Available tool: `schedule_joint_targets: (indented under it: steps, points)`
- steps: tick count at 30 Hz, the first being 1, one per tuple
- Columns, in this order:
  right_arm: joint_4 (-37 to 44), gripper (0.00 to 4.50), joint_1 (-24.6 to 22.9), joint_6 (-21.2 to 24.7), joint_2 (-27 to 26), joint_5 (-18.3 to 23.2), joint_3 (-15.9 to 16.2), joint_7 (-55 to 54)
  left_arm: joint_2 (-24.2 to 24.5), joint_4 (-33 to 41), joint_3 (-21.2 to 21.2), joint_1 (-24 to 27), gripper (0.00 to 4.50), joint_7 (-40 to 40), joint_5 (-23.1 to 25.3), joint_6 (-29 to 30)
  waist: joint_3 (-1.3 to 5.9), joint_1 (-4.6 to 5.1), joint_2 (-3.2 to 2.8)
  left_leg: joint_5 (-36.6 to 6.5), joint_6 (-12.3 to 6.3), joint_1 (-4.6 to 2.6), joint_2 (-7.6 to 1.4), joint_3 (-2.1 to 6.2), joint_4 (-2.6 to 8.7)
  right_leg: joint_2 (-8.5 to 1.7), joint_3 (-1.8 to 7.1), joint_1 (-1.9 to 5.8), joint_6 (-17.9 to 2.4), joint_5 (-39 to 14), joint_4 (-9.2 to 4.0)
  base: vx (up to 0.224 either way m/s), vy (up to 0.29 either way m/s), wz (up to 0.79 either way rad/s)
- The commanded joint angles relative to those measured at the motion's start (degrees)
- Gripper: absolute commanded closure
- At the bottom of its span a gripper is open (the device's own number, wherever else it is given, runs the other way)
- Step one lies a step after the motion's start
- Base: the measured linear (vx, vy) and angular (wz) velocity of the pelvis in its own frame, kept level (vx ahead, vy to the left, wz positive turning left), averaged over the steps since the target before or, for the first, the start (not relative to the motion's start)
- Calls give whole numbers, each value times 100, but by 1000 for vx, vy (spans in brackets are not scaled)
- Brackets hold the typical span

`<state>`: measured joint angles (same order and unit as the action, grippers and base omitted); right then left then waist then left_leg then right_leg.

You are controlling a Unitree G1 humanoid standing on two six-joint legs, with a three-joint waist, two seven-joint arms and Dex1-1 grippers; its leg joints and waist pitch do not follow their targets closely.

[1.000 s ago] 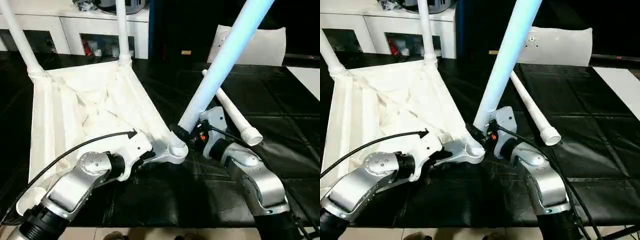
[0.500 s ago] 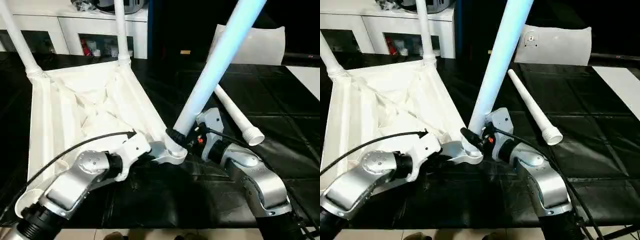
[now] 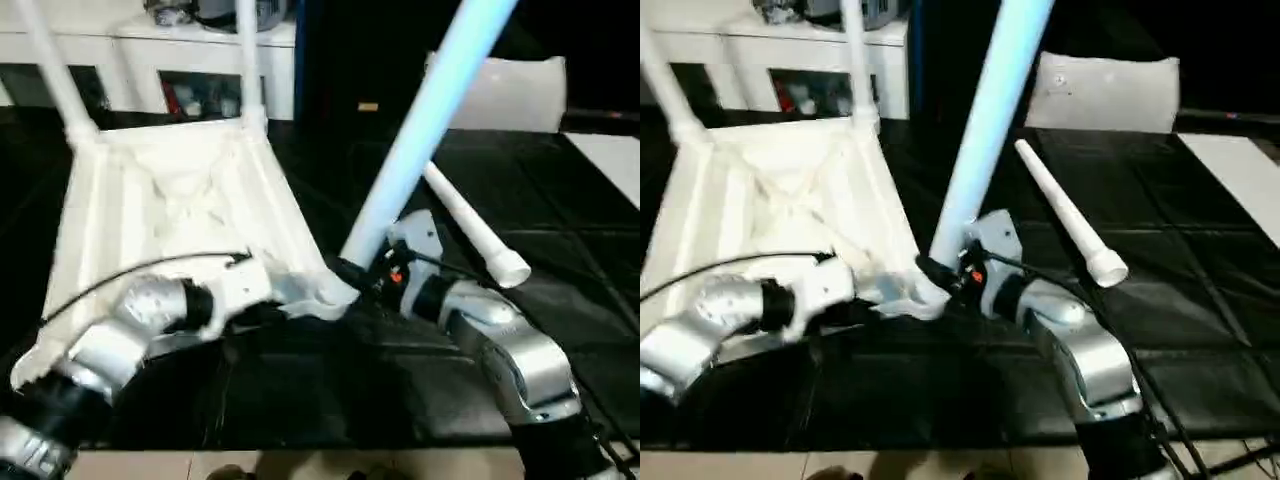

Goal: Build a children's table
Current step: Insert table leg to table base

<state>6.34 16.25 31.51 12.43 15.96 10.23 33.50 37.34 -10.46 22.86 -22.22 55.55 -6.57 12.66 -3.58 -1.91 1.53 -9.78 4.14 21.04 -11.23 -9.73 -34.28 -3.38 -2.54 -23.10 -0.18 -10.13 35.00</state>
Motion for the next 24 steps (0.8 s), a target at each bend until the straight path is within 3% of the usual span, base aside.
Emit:
schedule_joint_targets:
  steps: [1, 4, 9, 12, 17, 22, 24]
  points:
    - [-20, 259, 117, 65, 8, 55, 50, 67, -46, -56, -54, 15, 450, 192, -105, 26, 328, -15, -65, -2358, 354, -83, -128, 136, 486, -410, 186, 151, -411, -3222, -572, 0, 0, 0]
    - [-285, 259, 258, -37, -46, -16, 102, 96, -191, -66, -62, 87, 450, 421, -382, 47, 338, -34, -48, -2294, 310, -129, -133, 101, 462, -412, 228, 101, -592, -2925, -545, 0, 0, 0]
    - [-692, 259, 491, -106, -87, -80, 110, 150, -353, -296, -63, 60, 450, 477, -353, -50, 371, -79, -35, -1825, 251, -118, -139, 42, 445, -383, 273, 136, -854, -2044, -443, 0, 0, 0]
    - [-993, 259, 666, -109, -71, -177, 209, 216, -390, -346, -63, 35, 450, 482, -276, -22, 378, -144, -23, -1599, 212, -101, -132, 25, 441, -394, 283, 174, -878, -1925, -416, 0, 0, 0]
    - [-1100, 259, 770, -5, -17, -182, 353, 409, -456, -445, -92, -23, 450, 423, -153, -136, 362, -176, -24, -1632, 245, -100, -141, 36, 472, -390, 269, 186, -768, -2134, -433, 0, 0, 0]
    - [-1114, 259, 824, 101, 112, -252, 477, 543, -501, -534, -135, -69, 450, 450, -32, -185, 330, -167, -29, -1984, 292, -132, -134, 68, 480, -417, 261, 144, -519, -2966, -526, 0, 0, 0]
    - [-1083, 259, 818, 130, 151, -250, 464, 548, -501, -557, -145, -76, 450, 459, -18, -201, 332, -161, -16, -2029, 293, -136, -136, 72, 482, -417, 256, 138, -474, -3040, -541, 0, 0, 0]
